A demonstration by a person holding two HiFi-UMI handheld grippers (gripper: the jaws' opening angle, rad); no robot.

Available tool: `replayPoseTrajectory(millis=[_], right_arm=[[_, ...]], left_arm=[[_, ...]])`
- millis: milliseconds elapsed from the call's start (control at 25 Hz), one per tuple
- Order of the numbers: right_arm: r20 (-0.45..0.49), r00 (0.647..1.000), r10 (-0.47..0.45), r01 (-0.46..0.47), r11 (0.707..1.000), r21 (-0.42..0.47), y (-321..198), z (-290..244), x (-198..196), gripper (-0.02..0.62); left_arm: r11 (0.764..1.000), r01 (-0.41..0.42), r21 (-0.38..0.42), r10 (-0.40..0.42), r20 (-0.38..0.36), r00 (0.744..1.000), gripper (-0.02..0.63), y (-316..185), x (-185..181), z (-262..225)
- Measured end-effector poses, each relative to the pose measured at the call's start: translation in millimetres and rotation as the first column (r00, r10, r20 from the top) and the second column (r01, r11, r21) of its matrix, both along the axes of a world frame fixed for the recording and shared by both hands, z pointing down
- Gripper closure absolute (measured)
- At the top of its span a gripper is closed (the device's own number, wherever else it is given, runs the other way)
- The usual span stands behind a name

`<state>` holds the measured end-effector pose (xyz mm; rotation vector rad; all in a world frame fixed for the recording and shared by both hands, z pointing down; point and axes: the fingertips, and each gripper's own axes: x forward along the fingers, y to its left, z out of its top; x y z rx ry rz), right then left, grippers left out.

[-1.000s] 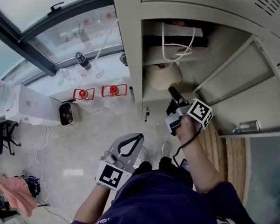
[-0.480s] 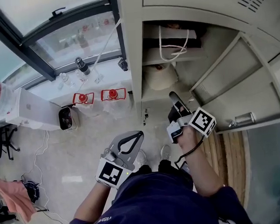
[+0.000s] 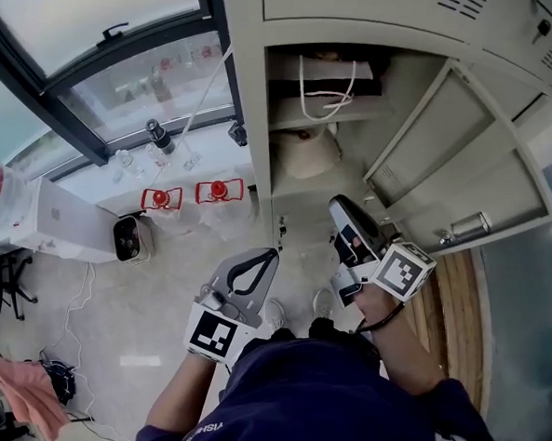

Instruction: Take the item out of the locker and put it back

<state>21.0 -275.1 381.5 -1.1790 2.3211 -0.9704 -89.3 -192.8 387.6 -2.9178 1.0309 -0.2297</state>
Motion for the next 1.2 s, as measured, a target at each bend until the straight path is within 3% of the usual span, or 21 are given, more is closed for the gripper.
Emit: replayPoseTrajectory(millis=[200, 560, 1040, 1200], right_arm=[[-0.129, 0.991, -0.045, 0.062, 0.99, 0.125, 21, -23, -5, 0.552], [-0.268, 0.953, -0.141, 0.203, 0.954, 0.219, 49, -42, 4, 0.558], [-0.435, 0.849, -0.299, 0.445, 0.849, 0.284, 110, -39, 59, 0.569], [-0.456, 0.827, -0.328, 0.478, 0.837, 0.265, 125, -28, 71, 0.571]], left_arm=[[1.0, -0.002, 0.018, 0.002, -0.005, 1.0, 0.603, -2, 1, -8], [0.998, 0.052, 0.033, -0.052, 0.008, 0.999, 0.603, 3, 27, -18], [0.975, 0.214, 0.052, -0.216, 0.039, 0.976, 0.603, 45, 109, -23], [0.972, 0.226, 0.059, -0.23, 0.064, 0.971, 0.603, 64, 125, -23]])
